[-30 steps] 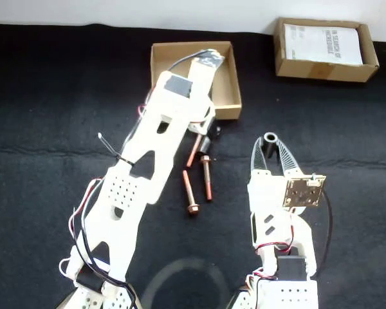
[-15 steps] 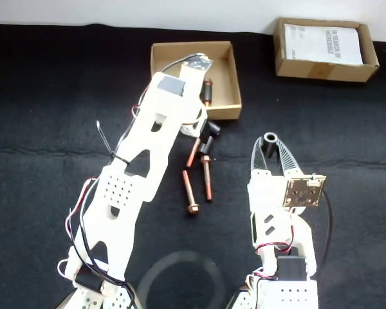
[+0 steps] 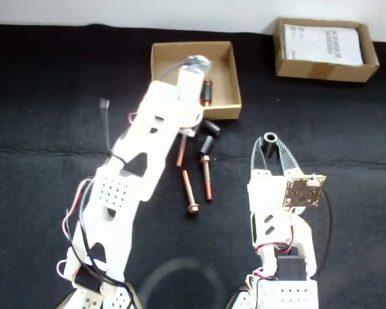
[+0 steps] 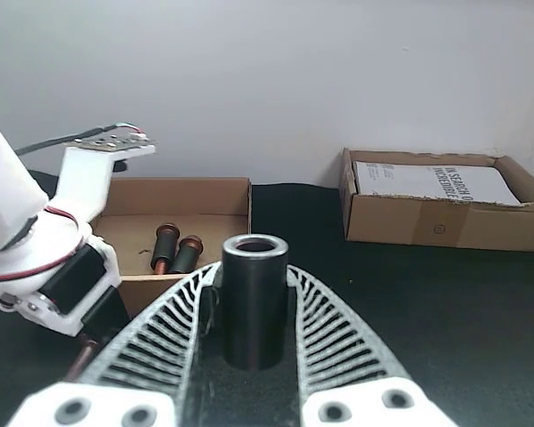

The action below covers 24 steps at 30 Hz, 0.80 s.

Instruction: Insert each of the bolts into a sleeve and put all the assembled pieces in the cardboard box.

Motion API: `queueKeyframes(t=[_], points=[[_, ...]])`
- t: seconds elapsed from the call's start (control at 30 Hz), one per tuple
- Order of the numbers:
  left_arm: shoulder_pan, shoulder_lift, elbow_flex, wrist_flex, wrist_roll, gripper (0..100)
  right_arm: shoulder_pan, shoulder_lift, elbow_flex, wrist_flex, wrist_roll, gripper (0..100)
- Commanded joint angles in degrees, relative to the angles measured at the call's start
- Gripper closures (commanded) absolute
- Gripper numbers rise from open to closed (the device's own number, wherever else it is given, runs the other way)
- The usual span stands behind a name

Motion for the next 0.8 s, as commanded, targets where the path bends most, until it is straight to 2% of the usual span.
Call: queueKeyframes(t=[0.0,0.33,0.5,0.57,0.7,0.77], points=[[-1.4,-1.5,0.8,-0.5,-0.9,96,0.6,-1.0,7.7,0.1,0.1,99.2],[-1.2,-2.0,-1.2,-0.2,-0.9,95,0.5,-1.0,7.7,0.1,0.1,99.2],[-1.0,-2.0,-6.5,5.9,-1.1,95,0.5,-1.0,7.7,0.1,0.2,99.2],[-0.6,-2.0,-10.8,9.2,-1.1,90,0.5,-1.0,7.7,0.1,0.2,99.2],[-0.3,-1.5,-18.7,18.7,-1.2,72,0.5,-1.0,7.7,0.1,0.2,99.2],[-0.3,-1.5,-20.4,22.1,-3.5,67,0.5,-1.0,7.7,0.1,0.2,99.2]])
